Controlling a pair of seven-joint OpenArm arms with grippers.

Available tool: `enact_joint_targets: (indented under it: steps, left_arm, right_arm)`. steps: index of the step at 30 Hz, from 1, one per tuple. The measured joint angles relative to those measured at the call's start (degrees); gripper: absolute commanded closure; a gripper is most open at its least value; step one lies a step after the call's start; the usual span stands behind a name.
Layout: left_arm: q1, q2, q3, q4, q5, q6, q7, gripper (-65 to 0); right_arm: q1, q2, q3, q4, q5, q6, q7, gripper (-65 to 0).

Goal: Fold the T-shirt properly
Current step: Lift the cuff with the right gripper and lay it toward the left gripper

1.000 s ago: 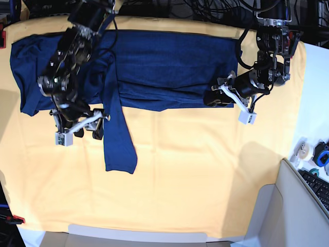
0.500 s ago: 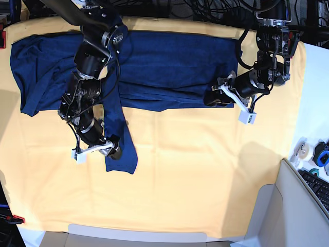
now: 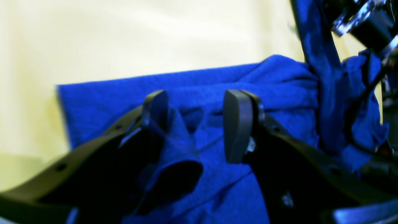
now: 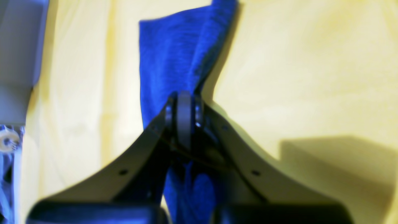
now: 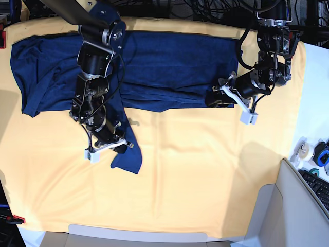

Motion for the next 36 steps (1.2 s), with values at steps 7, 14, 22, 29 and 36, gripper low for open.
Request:
enact_joint_targets:
  steps: [7, 14, 22, 29, 36]
  left_arm:
    - [-0.3, -0.2, -8.7, 8.0, -0.2, -0.4, -0.7, -28.3]
    - [2.5, -0.1, -16.5, 8.7, -0.2, -0.3, -0.2, -28.3]
    - [4.7, 0.1, -16.9, 8.7, -0.2, -0.4, -0.2, -28.3]
    - [5.7, 0.0, -16.9, 8.7, -0.2, -0.3, -0.2, -28.3]
    - [6.3, 0.1, -16.9, 8.7, -0.2, -0.3, -0.1, -28.3]
  right_arm:
    - [-9.8, -0.3, -15.1, 14.5, -1.7, -0.4, -3.1, 0.0]
    - [-19.3, 2.5, -30.4, 30.0, -2.4, -0.2, -6.4, 0.0]
    - [-23.8, 5.2, -36.9, 42.7, -2.4, -0.4, -6.1, 0.0]
    - [-24.6, 5.6, -44.3, 44.1, -5.0, -0.6, -5.9, 0.0]
    - [-24.7, 3.9, -54.1, 44.1, -14.1, -2.4, -5.9, 0.0]
